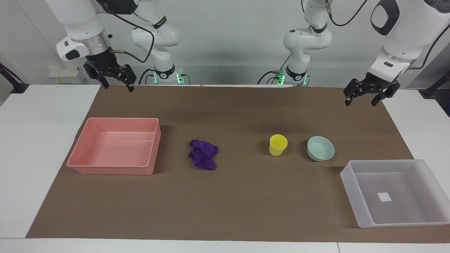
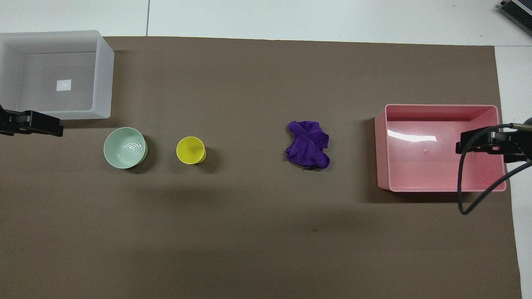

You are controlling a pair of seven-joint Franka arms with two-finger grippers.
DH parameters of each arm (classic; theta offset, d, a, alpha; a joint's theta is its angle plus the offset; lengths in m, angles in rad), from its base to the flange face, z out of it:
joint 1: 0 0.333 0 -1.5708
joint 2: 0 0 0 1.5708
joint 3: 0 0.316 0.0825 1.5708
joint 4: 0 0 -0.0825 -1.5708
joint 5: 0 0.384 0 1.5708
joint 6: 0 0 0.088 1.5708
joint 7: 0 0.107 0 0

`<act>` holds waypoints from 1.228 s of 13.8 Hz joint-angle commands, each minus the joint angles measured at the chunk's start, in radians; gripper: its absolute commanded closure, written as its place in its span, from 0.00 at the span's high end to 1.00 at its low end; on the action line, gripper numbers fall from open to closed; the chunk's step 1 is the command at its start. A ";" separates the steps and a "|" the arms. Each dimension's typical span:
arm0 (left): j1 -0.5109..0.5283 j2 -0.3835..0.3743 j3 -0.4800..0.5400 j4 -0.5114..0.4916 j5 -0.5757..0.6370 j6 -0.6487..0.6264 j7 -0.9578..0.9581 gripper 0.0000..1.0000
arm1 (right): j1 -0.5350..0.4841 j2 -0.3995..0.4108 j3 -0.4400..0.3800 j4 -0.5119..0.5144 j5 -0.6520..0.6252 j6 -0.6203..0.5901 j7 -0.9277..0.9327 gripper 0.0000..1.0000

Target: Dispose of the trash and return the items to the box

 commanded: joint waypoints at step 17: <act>0.018 -0.048 -0.004 -0.301 -0.003 0.355 -0.003 1.00 | 0.126 0.064 0.007 -0.091 0.012 0.236 0.042 1.00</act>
